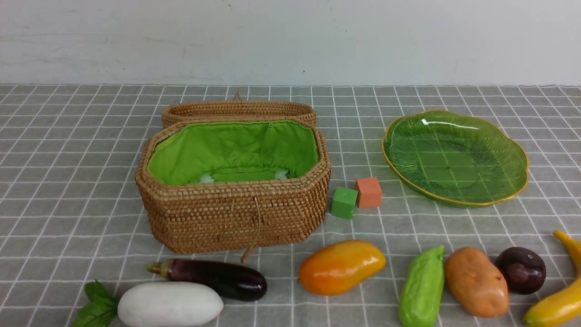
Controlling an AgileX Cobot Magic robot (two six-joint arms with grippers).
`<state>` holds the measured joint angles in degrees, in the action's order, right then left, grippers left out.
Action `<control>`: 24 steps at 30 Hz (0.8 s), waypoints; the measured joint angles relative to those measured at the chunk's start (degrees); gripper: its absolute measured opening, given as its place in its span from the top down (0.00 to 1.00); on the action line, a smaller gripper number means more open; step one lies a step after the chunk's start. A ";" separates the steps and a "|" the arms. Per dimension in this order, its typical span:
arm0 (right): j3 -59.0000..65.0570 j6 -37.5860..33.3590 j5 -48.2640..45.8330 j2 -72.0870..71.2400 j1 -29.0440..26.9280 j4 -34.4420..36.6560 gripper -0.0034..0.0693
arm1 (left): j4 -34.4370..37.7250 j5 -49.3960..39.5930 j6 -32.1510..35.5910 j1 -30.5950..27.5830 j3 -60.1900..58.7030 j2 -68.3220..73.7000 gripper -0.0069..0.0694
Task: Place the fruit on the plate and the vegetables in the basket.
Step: Take a daikon with your left arm and place it on the basket on the left.
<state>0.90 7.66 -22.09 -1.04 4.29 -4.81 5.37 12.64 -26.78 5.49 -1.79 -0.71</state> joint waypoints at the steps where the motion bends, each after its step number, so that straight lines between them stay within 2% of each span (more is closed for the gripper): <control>1: 0.00 0.00 0.00 0.00 0.00 0.00 0.62 | 0.21 1.90 -0.79 0.00 0.00 0.00 0.60; 3: 0.00 0.00 0.00 0.00 0.00 0.00 0.62 | 0.21 3.51 -1.54 0.00 0.29 0.00 0.60; 5: 0.00 0.00 0.00 0.00 0.00 0.00 0.62 | -0.49 1.27 -1.79 0.00 2.80 0.00 0.60; 10: 0.00 0.00 0.00 0.00 0.00 0.00 0.62 | -3.91 -12.64 -1.93 0.00 14.79 1.15 0.60; 13: 0.00 0.00 0.00 0.00 0.00 0.00 0.62 | -6.11 -25.29 -1.93 0.00 26.38 7.19 0.60; 16: 0.00 0.00 0.00 0.00 0.00 -0.06 0.62 | -7.05 -32.84 -1.63 1.51 32.22 13.25 0.60; 24: 0.00 0.00 0.00 0.00 0.00 -0.06 0.62 | -10.82 -38.57 -1.25 6.79 33.78 21.03 0.60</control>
<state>0.90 7.66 -22.09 -1.04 4.29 -4.87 -5.45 -25.92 -28.02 12.27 31.99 20.31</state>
